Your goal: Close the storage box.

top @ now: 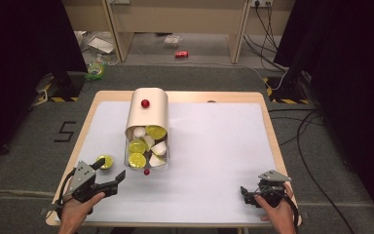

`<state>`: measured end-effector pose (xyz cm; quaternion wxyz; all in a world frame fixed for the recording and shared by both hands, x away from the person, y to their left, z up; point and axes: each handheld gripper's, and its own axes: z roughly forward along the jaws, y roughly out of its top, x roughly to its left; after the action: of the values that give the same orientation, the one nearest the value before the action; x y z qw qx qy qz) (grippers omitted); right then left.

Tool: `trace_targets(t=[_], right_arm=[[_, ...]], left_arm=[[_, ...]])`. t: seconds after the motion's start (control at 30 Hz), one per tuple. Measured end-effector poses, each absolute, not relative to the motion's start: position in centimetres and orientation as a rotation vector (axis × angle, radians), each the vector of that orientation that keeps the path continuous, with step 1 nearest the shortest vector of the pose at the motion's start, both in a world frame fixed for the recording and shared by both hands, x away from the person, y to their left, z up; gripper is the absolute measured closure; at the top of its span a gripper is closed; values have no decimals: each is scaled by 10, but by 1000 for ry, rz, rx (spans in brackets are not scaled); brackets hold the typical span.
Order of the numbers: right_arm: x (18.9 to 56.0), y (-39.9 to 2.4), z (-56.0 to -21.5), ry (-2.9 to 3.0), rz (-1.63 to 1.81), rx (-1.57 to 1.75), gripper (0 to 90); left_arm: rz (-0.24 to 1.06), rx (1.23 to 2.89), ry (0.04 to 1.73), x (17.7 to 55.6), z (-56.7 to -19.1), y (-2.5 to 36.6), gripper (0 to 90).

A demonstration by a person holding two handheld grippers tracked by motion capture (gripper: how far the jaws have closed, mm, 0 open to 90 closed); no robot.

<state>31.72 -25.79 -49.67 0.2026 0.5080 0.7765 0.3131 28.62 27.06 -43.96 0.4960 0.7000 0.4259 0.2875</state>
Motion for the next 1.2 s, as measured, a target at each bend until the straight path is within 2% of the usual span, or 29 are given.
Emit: trace_targets(t=[1.2], right_arm=[[317, -258, -497, 2168, 874, 1415, 5]], left_arm=[[690, 1724, 1023, 294, -441, 256, 142]])
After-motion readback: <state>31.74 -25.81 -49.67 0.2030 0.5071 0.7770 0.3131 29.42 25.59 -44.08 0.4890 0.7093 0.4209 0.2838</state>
